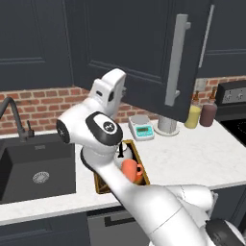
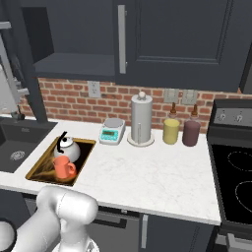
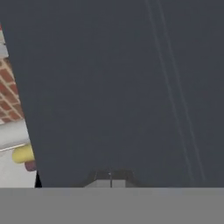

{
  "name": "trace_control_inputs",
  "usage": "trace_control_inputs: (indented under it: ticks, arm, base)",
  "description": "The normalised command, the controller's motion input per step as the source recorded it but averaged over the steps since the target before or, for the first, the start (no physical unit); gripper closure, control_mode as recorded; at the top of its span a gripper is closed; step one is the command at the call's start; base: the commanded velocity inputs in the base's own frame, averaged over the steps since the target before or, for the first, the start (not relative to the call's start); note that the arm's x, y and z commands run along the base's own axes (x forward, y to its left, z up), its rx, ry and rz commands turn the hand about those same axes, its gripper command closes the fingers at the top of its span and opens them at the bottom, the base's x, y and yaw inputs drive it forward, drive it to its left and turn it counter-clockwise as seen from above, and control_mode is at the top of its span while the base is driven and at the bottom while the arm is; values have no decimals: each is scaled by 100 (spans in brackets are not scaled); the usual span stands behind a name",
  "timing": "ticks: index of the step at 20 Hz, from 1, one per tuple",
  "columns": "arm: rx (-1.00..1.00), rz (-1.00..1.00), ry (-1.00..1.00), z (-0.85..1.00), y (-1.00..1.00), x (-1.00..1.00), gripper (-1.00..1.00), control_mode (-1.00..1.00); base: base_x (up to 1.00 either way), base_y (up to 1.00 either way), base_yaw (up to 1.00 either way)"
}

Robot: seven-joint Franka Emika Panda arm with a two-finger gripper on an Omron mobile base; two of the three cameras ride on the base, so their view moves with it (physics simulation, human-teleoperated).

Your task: Pick the kettle from the counter and place it on the tray. Then pick the mug from the cabinet and place it on the tray. Then close the cabinet doors.

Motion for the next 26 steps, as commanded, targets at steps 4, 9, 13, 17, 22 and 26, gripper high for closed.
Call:
trace_control_inputs:
  ticks: [4, 9, 13, 17, 22, 26]
  arm:
    - [0, 6, 9, 4, -12, 63, 100, -100]
    - [0, 14, 1, 12, -9, 59, 100, -100]
    - [0, 17, 0, 2, -13, 66, 100, -100]
    - [0, 19, 0, 6, -20, 62, 100, -100]
    - [0, 21, 0, 0, -20, 66, 100, -100]
    - [0, 21, 1, 0, -23, 66, 100, -100]
  base:
    - [0, 0, 0]
    - [0, 0, 0]
    - [0, 0, 0]
    - [0, 0, 0]
    - [0, 0, 0]
    - [0, 0, 0]
